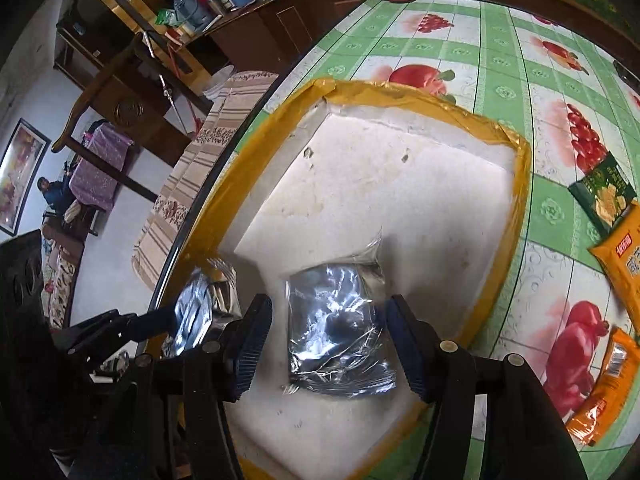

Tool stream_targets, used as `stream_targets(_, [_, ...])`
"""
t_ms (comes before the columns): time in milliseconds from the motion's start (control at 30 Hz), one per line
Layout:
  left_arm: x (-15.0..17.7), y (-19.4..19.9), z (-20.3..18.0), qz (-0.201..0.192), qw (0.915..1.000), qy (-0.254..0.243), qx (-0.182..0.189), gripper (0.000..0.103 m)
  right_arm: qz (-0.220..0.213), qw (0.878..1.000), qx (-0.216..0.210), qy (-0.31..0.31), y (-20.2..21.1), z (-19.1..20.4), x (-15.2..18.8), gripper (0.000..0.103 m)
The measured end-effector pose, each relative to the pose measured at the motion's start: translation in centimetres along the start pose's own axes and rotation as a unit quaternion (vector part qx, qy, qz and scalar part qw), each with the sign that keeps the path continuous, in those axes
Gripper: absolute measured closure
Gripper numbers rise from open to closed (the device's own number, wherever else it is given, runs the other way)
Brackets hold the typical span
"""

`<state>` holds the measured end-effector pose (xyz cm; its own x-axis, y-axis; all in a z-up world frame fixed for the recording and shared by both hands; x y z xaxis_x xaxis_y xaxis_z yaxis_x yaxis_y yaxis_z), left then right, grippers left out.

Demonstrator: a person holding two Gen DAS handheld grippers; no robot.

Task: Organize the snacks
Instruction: 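Carry both silver foil packets over the white tray and open both tools, then grasp the clear barcode biscuit pack with the right tool while the left grasps an orange packet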

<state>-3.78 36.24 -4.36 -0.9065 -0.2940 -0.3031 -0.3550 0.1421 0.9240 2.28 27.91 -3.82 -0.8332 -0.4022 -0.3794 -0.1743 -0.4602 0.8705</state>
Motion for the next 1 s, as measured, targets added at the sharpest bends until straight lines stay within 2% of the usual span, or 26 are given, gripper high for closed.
stream_targets(300, [-1.0,0.4,-0.5,-0.006,0.9999,0.001,0.015,0.044,-0.018,1.0,0.002,-0.025,1.5,-0.9,-0.3,0.041])
stream_targets(500, [-1.3,2.0,-3.7,-0.033,0.999,-0.012,0.028,0.044,-0.041,0.998,0.003,-0.054,4.2,-3.7,0.6,0.041])
stream_targets(767, [0.1,2.7,-12.4,-0.039,0.9952,-0.069,0.058,0.044,-0.075,0.989,0.024,-0.125,9.4,-11.8,4.9,0.041])
stream_targets(1000, [2.1,1.5,-19.4,-0.022,0.9902,-0.113,0.079,0.045,-0.093,0.969,0.073,-0.215,13.9,-21.9,10.8,0.039])
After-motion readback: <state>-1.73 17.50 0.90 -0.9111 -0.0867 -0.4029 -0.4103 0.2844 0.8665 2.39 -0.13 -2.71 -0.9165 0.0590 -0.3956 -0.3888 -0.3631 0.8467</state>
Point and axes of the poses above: each gripper's, at about its wrist camera, not at the fingertips, and y roughly against the way its jaws point, z to its left, x to its underside, the point moved 9 cm from there along -y, roughly the way its jaws point, and after that the axes turned 4 degrees about y, right-handed, at the moved point
